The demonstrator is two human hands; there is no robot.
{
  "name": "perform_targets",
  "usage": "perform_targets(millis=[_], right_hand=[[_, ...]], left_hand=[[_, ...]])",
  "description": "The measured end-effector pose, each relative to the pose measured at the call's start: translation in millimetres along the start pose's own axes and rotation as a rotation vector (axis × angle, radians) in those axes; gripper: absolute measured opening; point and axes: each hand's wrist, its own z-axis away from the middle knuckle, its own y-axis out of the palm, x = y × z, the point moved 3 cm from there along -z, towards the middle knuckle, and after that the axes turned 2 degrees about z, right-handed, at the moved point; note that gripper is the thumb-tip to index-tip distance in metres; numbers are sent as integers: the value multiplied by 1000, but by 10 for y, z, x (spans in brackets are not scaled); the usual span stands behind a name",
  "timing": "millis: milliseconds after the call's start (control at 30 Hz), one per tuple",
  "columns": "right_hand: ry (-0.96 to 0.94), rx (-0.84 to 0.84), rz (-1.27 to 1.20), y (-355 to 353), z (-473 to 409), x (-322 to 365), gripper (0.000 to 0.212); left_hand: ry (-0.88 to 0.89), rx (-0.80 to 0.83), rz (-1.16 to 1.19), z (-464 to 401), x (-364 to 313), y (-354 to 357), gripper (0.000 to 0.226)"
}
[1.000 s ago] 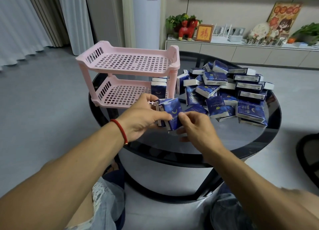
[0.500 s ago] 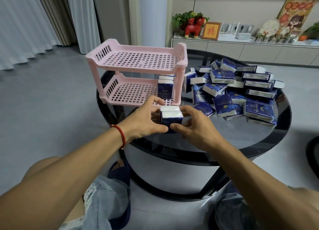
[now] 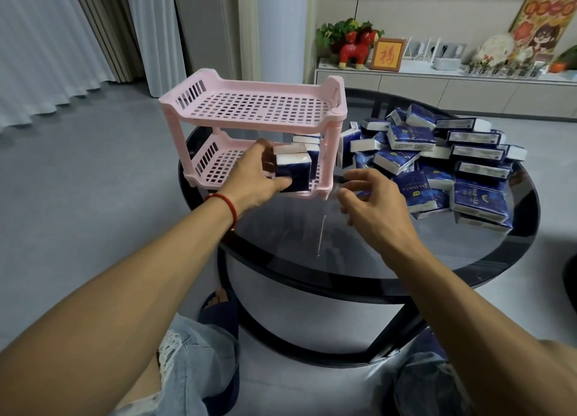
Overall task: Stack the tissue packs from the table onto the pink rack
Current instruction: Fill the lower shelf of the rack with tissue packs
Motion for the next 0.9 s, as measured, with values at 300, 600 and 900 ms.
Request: perform_targets(millis=[300,600,900], right_hand=[[-13,-12,109,192,-107,2,40],[-6,15,95,337,-101,47,48],[-21,62,182,205,-54,90,54]], left_hand=[[-12,65,-70,-298,146,265,64],[11,36,-239,-270,113,345,69],[12,11,-312,-309,96,439,53]])
